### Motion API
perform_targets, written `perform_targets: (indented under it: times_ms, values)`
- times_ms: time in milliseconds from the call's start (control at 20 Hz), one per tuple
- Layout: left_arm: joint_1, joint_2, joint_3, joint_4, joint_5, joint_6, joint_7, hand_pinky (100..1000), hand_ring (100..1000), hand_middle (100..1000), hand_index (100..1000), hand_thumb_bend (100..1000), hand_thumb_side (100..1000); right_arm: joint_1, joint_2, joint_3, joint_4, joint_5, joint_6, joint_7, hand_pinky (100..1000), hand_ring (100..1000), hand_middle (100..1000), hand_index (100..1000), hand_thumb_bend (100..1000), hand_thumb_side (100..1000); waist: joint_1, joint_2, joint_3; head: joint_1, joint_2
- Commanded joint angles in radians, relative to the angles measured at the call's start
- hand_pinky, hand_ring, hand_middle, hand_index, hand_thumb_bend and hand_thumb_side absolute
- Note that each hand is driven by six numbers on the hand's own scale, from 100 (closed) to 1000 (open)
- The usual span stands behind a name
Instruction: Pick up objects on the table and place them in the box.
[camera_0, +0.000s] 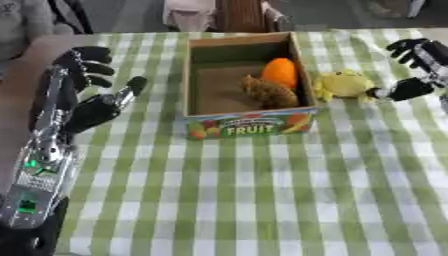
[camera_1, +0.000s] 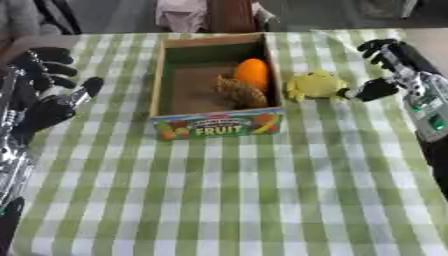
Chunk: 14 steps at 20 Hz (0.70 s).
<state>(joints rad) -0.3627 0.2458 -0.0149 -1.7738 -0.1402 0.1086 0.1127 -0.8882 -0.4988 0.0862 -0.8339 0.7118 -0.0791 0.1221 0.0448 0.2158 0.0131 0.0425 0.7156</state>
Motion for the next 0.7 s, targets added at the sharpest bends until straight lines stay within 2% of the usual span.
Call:
perform_targets:
  times_ms: [50,450,500,550,700]
  values:
    - [-0.014,0.013,0.008,-0.016,0.002,-0.001,0.001,568,610,598,693,670,197,-0.021,-0.005,-0.007,0.004,0.011,-0.006,0.010,722,751,736,861,590,183,-0.002,-0.014,0.001,-0.003,-0.007]
    - [-0.016,0.009,0.006,-0.016,0.004,-0.002,-0.003,568,610,597,693,670,199,-0.033,0.036,-0.007,0.031,0.025,-0.008,0.008,719,747,729,856,590,186,0.004,-0.011,0.008,-0.009,-0.008]
    - [-0.017,0.009,0.006,-0.016,0.004,-0.001,-0.004,569,610,597,693,670,199,-0.035,0.040,-0.007,0.033,0.025,-0.010,0.008,718,746,728,856,627,200,0.005,-0.011,0.009,-0.010,-0.008]
    - [-0.017,0.009,0.006,-0.016,0.004,-0.001,-0.004,569,610,597,693,670,199,-0.036,0.044,-0.006,0.035,0.026,-0.011,0.008,718,746,728,854,588,189,0.006,-0.011,0.010,-0.012,-0.008]
    - [-0.018,0.008,0.005,-0.016,0.004,-0.002,-0.005,569,610,597,693,670,199,-0.040,0.056,-0.003,0.038,0.028,-0.014,0.007,717,745,726,845,587,191,0.007,-0.010,0.012,-0.015,-0.008]
